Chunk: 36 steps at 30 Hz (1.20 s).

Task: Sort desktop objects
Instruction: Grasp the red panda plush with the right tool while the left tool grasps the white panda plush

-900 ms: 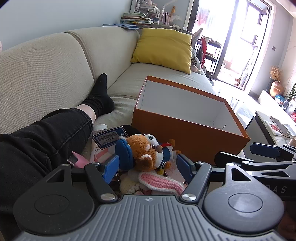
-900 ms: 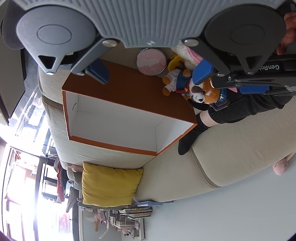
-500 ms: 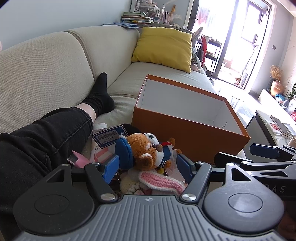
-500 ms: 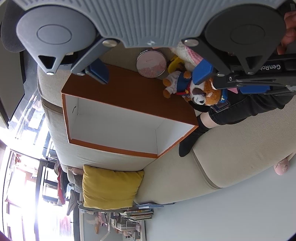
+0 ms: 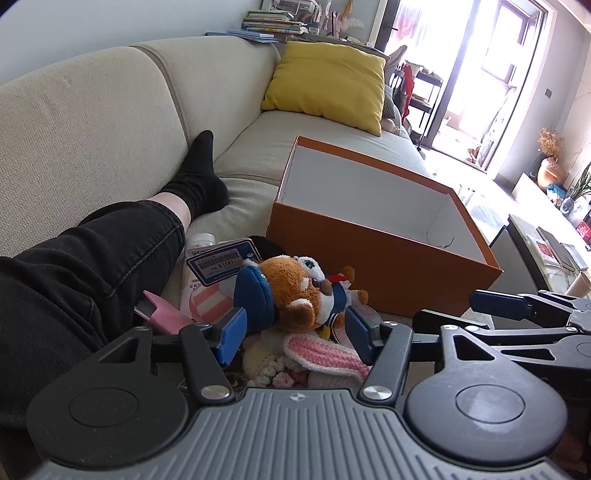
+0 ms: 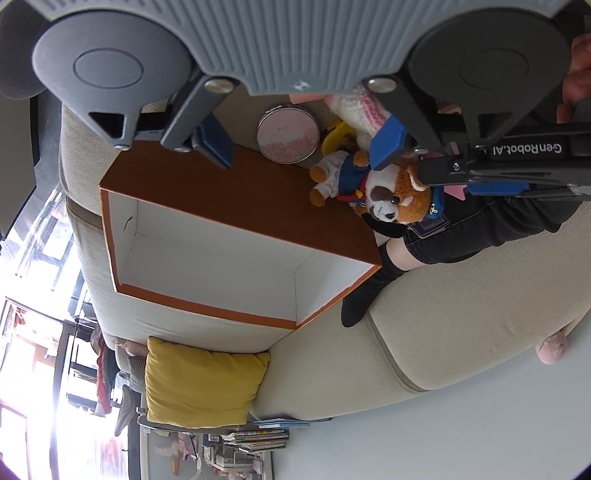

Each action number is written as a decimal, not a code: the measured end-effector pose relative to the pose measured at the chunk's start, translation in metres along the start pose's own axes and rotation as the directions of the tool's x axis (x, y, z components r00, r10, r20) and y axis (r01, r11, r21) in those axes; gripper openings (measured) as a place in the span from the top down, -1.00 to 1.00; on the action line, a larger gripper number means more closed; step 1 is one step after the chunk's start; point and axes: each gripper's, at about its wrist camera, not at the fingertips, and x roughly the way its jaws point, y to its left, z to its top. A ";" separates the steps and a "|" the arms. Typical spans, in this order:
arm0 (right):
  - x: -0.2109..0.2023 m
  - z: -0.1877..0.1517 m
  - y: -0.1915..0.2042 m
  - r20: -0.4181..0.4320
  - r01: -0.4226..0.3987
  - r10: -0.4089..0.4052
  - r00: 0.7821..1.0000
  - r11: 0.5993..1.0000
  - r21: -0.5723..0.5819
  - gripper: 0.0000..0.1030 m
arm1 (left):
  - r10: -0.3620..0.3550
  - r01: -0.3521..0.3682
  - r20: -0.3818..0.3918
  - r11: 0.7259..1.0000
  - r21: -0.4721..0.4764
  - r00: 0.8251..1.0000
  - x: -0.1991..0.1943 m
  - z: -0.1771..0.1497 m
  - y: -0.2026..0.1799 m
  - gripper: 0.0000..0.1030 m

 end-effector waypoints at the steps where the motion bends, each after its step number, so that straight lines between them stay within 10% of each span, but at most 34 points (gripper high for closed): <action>1: 0.004 0.001 0.000 -0.012 -0.010 0.010 1.000 1.000 -0.002 -0.42 | -0.002 0.002 -0.006 1.000 0.000 1.000 0.001 0.002 0.002 -0.26; 7: 0.029 0.012 0.001 -0.063 -0.047 0.046 0.997 0.999 -0.025 -0.07 | -0.001 0.002 -0.033 1.000 0.007 0.999 0.012 0.016 0.008 -0.25; 18: 0.070 0.021 0.012 -0.147 -0.152 0.125 0.981 0.970 -0.191 -0.06 | -0.022 0.018 -0.108 0.999 -0.041 0.994 0.042 0.023 0.021 -0.10; 28: 0.086 0.018 0.055 -0.164 -0.254 0.199 0.966 0.843 -0.475 -0.16 | -0.060 0.056 -0.119 0.998 -0.035 0.991 0.047 0.028 0.032 0.04; 36: 0.108 0.020 0.073 -0.147 -0.226 0.174 0.974 0.814 -0.534 -0.45 | -0.107 0.100 -0.125 0.993 -0.061 0.986 0.055 0.030 0.042 0.04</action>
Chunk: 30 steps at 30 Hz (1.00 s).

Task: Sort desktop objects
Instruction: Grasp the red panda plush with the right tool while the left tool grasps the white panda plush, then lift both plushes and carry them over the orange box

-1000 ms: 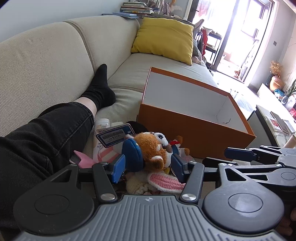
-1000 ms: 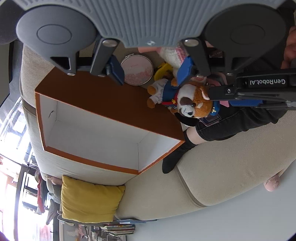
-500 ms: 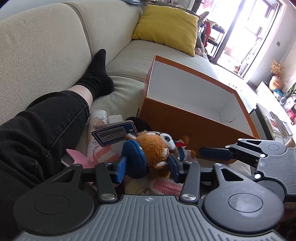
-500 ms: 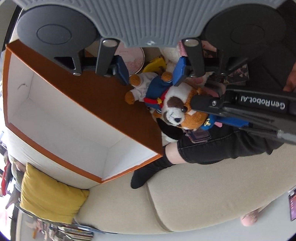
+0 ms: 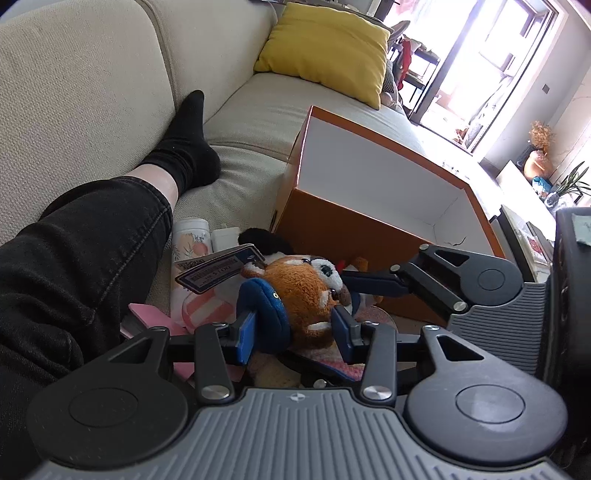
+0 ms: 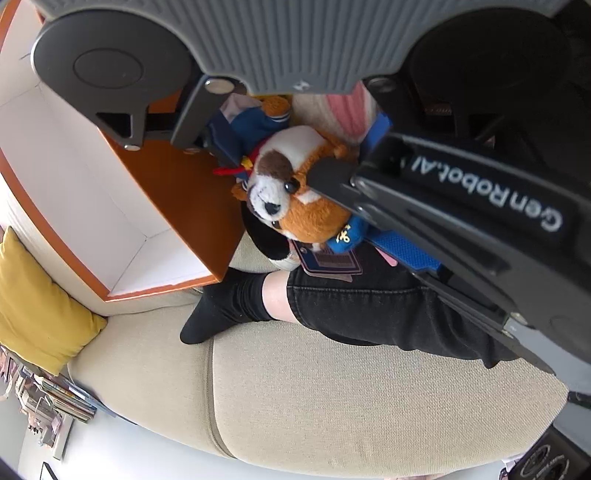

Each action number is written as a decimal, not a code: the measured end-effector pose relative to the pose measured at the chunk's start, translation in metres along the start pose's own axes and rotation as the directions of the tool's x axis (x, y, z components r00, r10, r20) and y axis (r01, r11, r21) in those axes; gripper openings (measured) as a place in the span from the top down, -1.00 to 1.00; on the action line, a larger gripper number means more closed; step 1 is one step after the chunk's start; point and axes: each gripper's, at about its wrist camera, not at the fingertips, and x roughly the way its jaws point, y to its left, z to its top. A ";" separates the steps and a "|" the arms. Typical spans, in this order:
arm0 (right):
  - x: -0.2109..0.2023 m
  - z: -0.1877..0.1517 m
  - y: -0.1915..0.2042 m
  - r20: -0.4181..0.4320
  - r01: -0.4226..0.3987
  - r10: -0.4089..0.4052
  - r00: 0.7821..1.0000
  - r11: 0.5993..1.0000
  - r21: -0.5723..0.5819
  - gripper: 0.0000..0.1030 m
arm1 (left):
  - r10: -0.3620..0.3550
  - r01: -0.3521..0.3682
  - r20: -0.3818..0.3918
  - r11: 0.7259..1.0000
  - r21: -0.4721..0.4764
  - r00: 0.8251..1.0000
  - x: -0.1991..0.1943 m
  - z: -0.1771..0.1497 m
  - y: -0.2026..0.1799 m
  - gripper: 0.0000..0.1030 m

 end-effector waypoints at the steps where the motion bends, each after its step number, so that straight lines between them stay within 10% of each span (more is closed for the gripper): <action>1: 0.002 0.000 0.002 0.004 0.014 -0.014 1.000 1.000 -0.009 -0.42 | 0.000 0.000 0.002 1.000 0.001 1.000 0.000 0.001 0.001 0.04; 15: -0.033 -0.008 -0.042 -0.020 -0.015 0.022 1.000 0.963 0.268 0.15 | 0.016 -0.020 0.025 0.988 0.151 1.000 -0.017 0.005 0.006 -0.23; 24: -0.066 -0.051 -0.081 -0.150 0.044 0.041 0.988 0.850 0.525 0.15 | 0.122 -0.073 -0.067 0.864 0.498 0.990 0.019 0.007 -0.009 -0.24; 30: -0.062 -0.096 -0.107 -0.219 0.114 0.052 0.974 0.725 0.679 0.13 | 0.089 0.013 -0.166 0.845 0.535 0.982 0.050 0.020 -0.004 -0.24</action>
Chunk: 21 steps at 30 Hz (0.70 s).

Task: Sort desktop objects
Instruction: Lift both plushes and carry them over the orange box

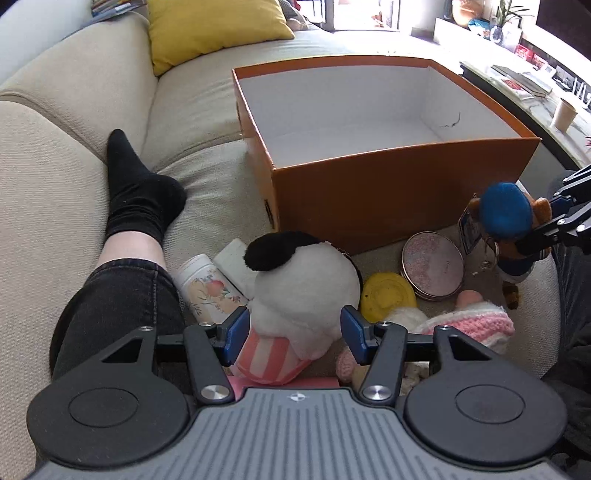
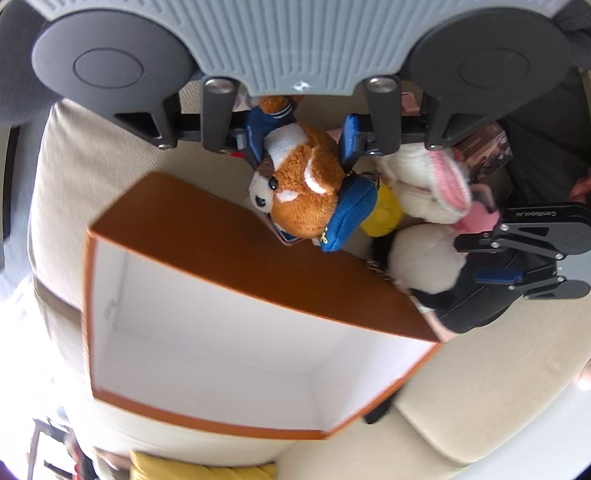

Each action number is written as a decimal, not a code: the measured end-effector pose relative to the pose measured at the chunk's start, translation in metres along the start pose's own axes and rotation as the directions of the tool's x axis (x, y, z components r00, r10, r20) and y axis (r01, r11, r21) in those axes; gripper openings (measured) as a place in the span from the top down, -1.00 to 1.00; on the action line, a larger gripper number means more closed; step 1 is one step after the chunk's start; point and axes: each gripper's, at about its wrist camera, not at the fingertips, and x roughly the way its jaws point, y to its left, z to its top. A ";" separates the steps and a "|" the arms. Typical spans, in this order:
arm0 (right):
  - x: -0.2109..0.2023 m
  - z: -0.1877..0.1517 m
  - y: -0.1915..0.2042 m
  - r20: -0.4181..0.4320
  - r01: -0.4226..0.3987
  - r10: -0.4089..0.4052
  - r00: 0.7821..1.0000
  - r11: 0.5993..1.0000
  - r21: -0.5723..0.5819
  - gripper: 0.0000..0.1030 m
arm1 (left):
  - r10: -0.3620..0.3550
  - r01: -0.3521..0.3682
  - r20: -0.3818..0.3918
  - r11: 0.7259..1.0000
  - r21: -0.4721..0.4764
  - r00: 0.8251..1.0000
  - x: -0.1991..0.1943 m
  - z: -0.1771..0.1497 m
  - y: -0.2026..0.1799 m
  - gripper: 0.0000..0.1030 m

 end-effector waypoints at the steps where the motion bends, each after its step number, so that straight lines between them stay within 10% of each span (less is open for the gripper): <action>1: 0.004 -0.001 -0.004 -0.007 0.004 -0.004 1.000 1.000 0.021 0.13 | -0.003 0.003 -0.015 1.000 0.007 1.000 0.005 0.002 0.001 -0.24; 8: 0.022 0.007 -0.010 -0.004 -0.013 0.013 1.000 0.999 0.049 0.03 | -0.041 0.044 -0.076 0.998 0.039 0.996 0.030 0.012 0.005 -0.48; 21: 0.045 0.002 0.024 0.041 0.066 -0.062 0.997 0.993 -0.095 -0.17 | 0.001 -0.004 -0.048 0.998 -0.066 0.999 0.025 0.011 -0.005 -0.32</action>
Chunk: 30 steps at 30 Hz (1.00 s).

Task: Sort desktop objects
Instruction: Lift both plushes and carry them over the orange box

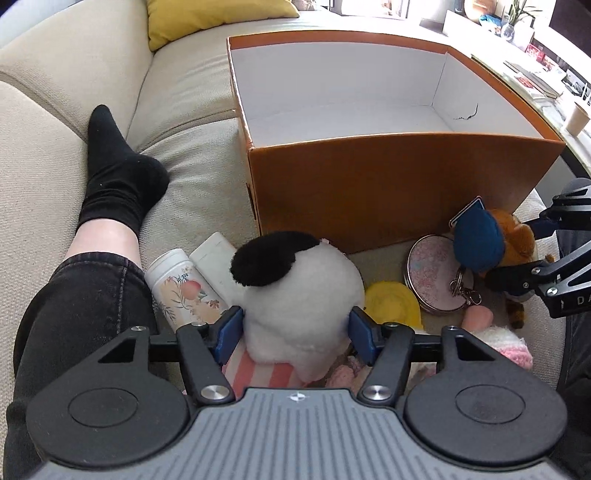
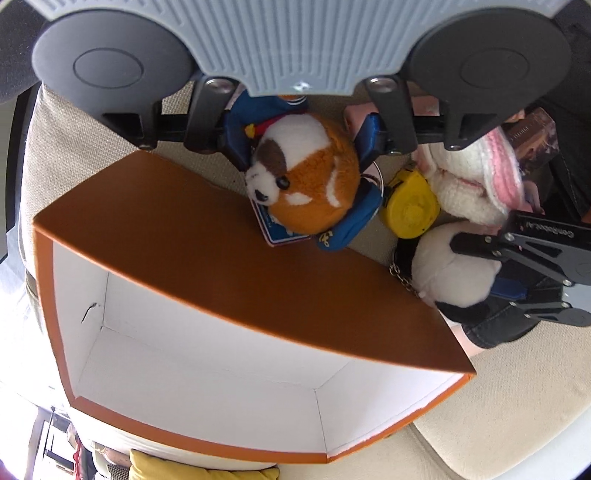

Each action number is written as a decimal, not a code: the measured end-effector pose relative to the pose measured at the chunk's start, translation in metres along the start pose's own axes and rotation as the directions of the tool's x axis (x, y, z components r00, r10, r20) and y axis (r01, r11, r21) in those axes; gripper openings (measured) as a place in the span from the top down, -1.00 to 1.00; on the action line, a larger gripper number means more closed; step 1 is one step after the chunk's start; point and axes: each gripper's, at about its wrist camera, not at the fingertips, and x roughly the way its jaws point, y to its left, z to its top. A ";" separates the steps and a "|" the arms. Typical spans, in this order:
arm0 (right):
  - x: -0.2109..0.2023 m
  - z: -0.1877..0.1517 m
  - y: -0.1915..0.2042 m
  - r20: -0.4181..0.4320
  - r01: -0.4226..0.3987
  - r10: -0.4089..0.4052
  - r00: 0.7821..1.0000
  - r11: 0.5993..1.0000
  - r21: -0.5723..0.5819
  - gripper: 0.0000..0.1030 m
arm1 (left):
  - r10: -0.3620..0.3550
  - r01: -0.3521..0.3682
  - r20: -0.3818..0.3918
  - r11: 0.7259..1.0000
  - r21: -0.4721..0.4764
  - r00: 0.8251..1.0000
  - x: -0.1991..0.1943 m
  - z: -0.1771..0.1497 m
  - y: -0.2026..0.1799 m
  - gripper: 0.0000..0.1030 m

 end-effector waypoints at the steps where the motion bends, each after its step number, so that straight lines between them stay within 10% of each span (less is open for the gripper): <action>1: -0.003 -0.001 0.000 0.007 0.005 -0.005 1.000 1.000 -0.012 -0.13 | -0.009 0.009 0.011 1.000 -0.024 1.000 -0.005 -0.001 0.002 -0.30; 18: -0.101 0.002 0.001 0.225 -0.145 0.144 0.964 0.989 -0.010 -0.04 | -0.006 0.070 0.261 0.969 -0.237 0.965 -0.114 0.001 -0.012 -0.20; 30: -0.142 0.053 -0.059 0.433 -0.122 0.056 0.899 0.984 0.127 -0.04 | -0.090 0.169 0.387 0.970 -0.176 0.918 -0.113 0.105 -0.055 -0.20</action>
